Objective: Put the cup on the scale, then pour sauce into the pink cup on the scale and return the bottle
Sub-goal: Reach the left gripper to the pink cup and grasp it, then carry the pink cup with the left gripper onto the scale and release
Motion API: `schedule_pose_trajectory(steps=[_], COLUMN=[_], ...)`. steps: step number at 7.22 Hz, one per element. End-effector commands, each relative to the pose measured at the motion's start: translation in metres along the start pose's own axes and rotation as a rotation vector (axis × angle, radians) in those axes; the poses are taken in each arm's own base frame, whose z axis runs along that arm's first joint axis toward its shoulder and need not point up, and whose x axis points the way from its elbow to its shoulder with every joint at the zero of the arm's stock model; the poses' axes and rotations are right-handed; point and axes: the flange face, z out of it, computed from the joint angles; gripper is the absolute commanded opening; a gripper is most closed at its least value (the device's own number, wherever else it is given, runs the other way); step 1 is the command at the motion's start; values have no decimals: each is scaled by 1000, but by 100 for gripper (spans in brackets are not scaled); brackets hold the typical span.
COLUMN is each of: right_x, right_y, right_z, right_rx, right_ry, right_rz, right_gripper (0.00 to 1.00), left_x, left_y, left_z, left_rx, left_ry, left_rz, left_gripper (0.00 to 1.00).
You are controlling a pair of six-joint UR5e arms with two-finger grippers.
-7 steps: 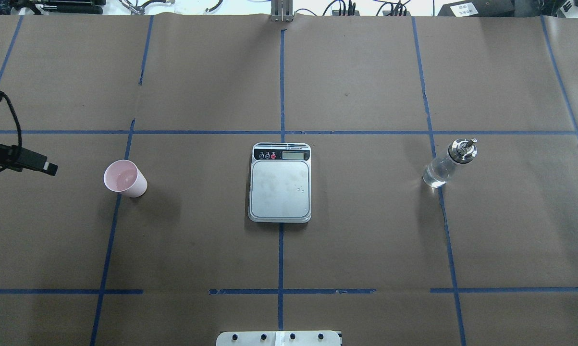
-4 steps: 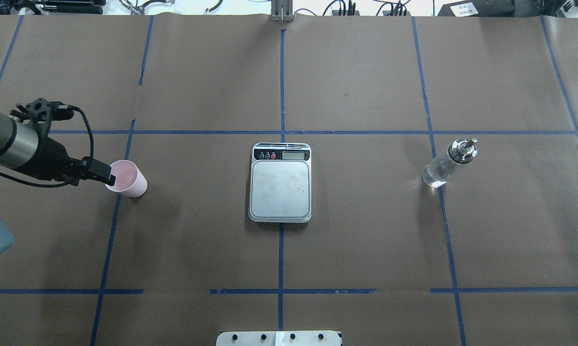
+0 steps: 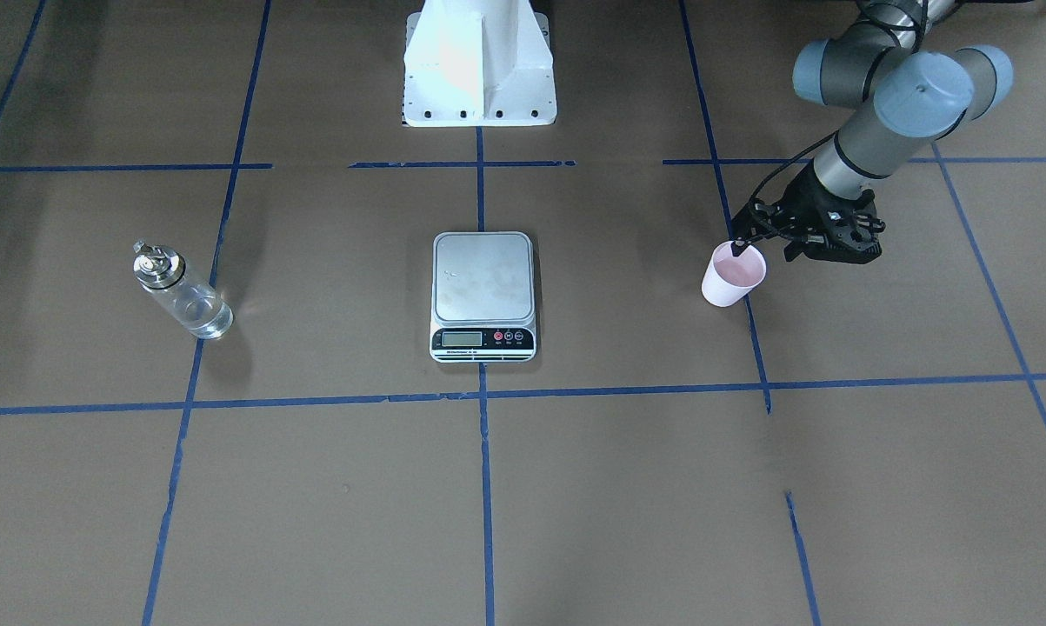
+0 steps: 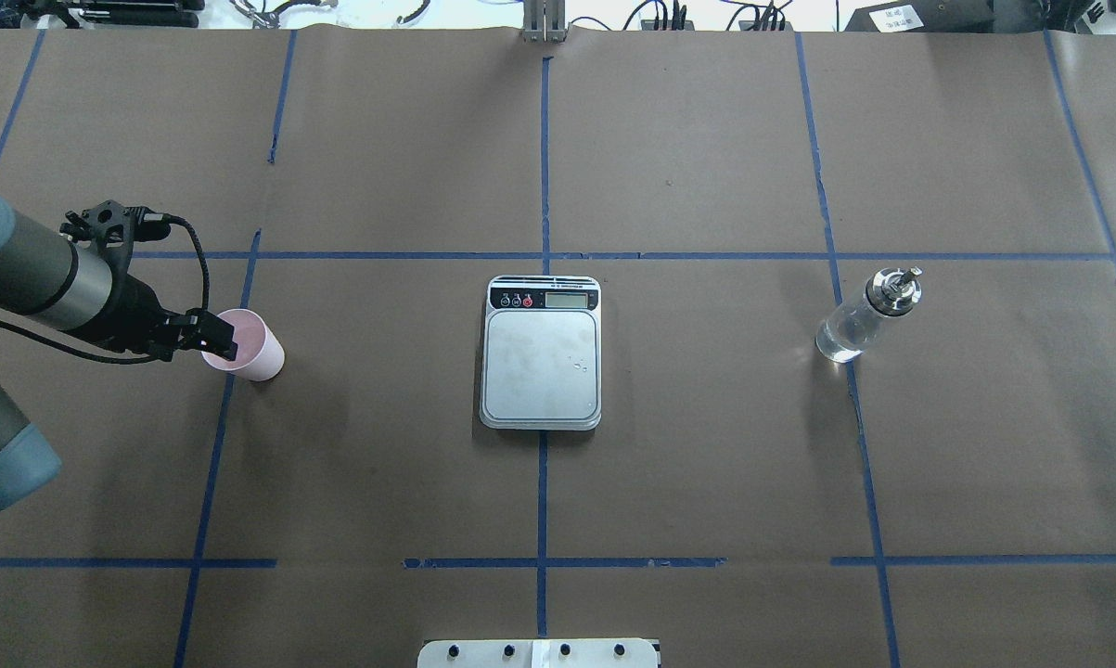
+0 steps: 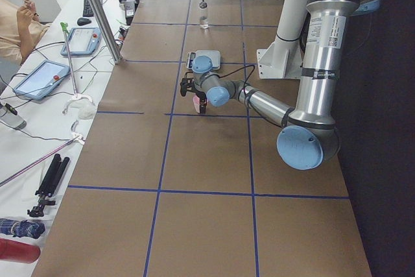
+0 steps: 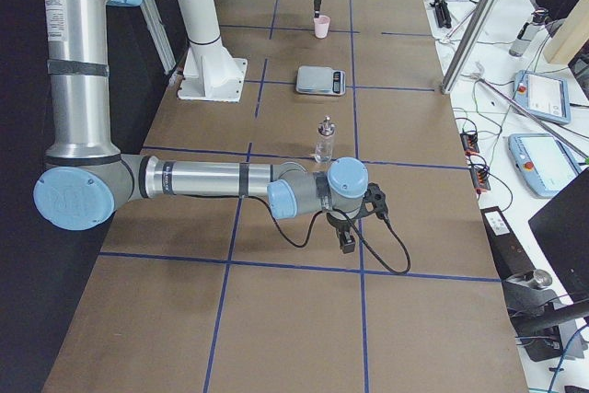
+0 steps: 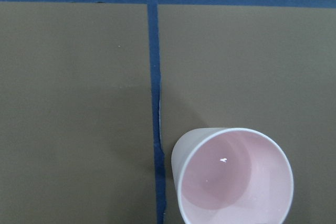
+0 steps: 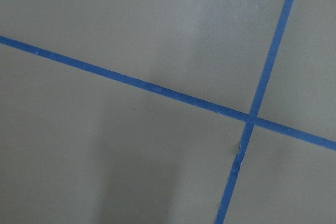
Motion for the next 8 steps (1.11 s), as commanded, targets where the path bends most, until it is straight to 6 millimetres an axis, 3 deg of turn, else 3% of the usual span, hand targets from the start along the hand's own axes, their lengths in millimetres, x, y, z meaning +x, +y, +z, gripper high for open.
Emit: schedule_pose_trajectory(steps=[1, 2, 4, 5, 6, 7, 8], right_x=[0, -2, -3, -6, -9, -11, -16], right_y=[1, 1, 1, 0, -1, -1, -3], right_z=[0, 0, -1, -3, -6, -6, -10], right_rx=[5, 6, 7, 13, 18, 17, 26], right_ry=[-1, -13, -21, -32, -38, -54, -57], right_rz=[-4, -6, -6, -10, -14, -15, -25], right_gripper=[100, 100, 100, 100, 100, 100, 100], left_x=[5, 8, 19, 28, 68, 145, 238], left_y=[-9, -10, -8, -5, -7, -14, 7], left_z=[9, 9, -2, -17, -38, -40, -25], left_rx=[-2, 0, 4, 21, 55, 56, 26], left_ry=[-2, 3, 27, 45, 71, 65, 19], left_rz=[0, 4, 7, 6, -127, -155, -196], left_gripper=[43, 0, 0, 0, 0, 0, 0])
